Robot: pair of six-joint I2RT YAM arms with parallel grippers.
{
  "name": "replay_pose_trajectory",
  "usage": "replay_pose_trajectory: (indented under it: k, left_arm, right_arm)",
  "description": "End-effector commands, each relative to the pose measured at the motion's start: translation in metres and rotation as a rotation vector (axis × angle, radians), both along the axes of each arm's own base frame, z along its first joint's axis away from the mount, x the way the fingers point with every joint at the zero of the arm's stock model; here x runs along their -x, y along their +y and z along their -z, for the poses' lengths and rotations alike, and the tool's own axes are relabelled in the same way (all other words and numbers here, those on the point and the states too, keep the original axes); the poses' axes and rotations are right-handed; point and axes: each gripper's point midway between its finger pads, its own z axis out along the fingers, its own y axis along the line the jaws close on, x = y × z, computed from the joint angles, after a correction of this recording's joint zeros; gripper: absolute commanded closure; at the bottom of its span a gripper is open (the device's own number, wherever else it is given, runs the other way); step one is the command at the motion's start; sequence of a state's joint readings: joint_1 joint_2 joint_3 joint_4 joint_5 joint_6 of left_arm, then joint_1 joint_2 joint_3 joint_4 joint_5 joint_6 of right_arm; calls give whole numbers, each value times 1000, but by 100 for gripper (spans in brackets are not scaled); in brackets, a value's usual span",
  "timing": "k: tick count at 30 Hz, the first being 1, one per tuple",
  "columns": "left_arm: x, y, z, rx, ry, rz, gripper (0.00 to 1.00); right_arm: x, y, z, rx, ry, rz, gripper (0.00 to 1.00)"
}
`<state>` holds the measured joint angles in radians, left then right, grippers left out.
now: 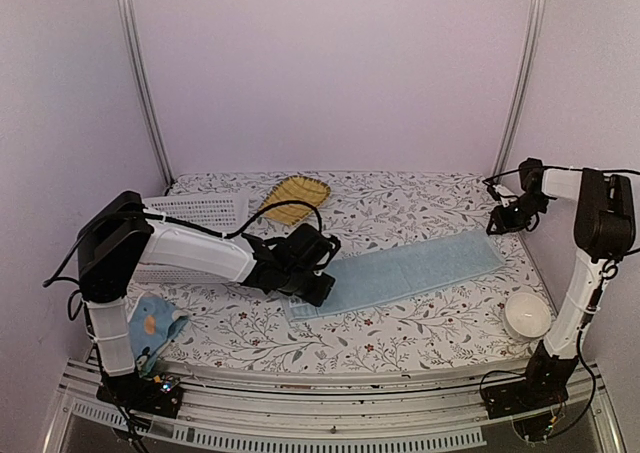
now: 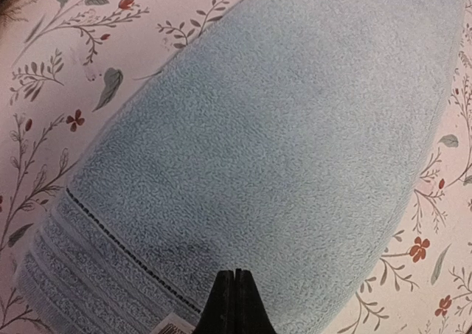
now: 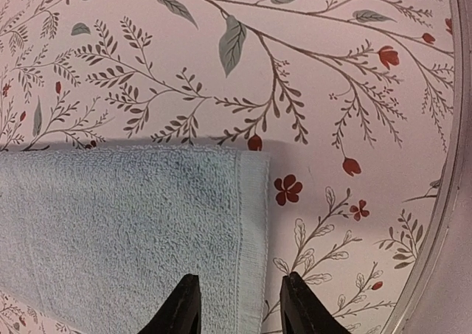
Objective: Roll the towels
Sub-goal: Smooth out the towel at the center of the board.
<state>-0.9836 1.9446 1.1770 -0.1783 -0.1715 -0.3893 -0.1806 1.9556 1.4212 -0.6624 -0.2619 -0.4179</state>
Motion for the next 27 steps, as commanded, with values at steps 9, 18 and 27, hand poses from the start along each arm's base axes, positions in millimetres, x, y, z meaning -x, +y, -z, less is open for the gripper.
replay_pose_trajectory:
  k: [9,18,27]
  left_arm:
    - [5,1,11,-2,6,16,100]
    - [3,0,10,-3,-2,18,100]
    - [2,-1,8,-5,-12,19,100]
  right_arm:
    - [18,-5,43,-53,165,14,57]
    - [32,-19,69,62,227,27,61]
    - [58,-22,101,175,318,9,65]
